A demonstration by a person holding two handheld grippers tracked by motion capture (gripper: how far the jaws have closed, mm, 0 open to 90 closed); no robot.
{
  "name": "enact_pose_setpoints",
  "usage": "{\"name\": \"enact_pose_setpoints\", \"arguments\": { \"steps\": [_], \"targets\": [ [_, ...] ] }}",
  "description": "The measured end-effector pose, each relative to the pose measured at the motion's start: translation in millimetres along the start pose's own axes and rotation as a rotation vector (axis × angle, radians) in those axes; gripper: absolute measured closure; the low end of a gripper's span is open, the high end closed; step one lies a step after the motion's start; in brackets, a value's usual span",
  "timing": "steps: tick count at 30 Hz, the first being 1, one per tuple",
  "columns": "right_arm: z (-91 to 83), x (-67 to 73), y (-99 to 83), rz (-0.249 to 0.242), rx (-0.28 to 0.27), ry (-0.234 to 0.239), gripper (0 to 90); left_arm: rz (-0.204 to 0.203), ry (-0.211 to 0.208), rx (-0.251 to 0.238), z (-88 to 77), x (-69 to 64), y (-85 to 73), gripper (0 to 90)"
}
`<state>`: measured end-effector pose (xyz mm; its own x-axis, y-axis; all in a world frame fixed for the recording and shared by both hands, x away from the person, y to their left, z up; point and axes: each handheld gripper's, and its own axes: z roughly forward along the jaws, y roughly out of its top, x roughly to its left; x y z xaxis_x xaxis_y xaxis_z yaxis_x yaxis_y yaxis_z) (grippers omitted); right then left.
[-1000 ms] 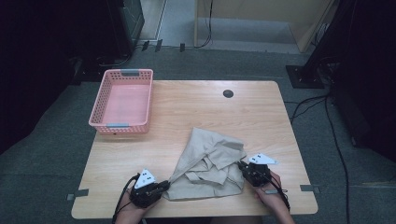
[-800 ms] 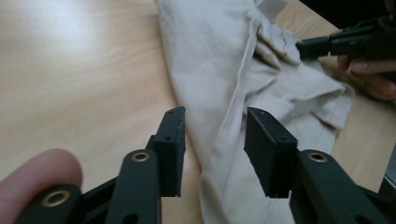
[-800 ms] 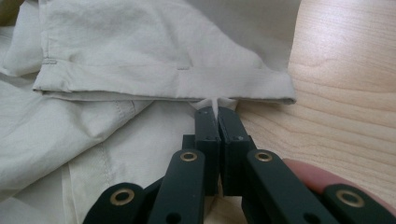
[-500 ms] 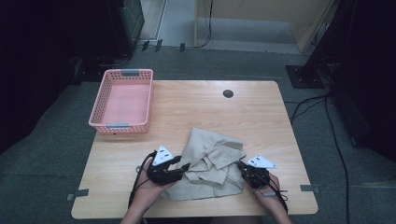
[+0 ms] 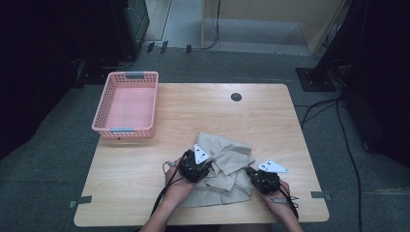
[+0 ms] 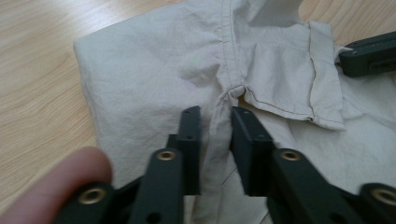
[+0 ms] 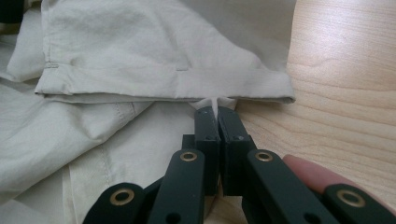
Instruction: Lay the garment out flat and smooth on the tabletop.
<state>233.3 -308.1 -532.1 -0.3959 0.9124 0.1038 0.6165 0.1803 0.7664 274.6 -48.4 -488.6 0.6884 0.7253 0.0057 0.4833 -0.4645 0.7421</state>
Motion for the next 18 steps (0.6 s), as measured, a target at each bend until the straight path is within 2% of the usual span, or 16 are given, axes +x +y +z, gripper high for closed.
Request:
{"name": "enact_pose_setpoints", "arguments": {
  "steps": [3,6,8,12,18],
  "targets": [
    [0.0,0.1,0.0,0.000,0.000,-0.001,88.7,0.007,0.003,-0.022,-4.8,3.2,-1.1,87.9],
    [0.1,0.5,0.0,-0.005,-0.001,-0.004,88.7,-0.036,0.009,-0.060,-14.3,12.9,-1.9,89.5],
    [0.0,0.5,-0.1,-0.003,0.000,-0.003,88.7,-0.073,0.019,-0.089,-20.9,21.1,-3.3,89.7],
    [0.2,0.6,0.0,-0.008,-0.002,-0.005,88.7,-0.162,0.049,-0.140,-38.3,46.4,-11.6,89.8],
    [0.2,0.6,0.0,-0.008,-0.002,-0.005,88.8,-0.282,0.087,-0.162,-57.3,84.1,-35.3,89.7]
  ]
}}
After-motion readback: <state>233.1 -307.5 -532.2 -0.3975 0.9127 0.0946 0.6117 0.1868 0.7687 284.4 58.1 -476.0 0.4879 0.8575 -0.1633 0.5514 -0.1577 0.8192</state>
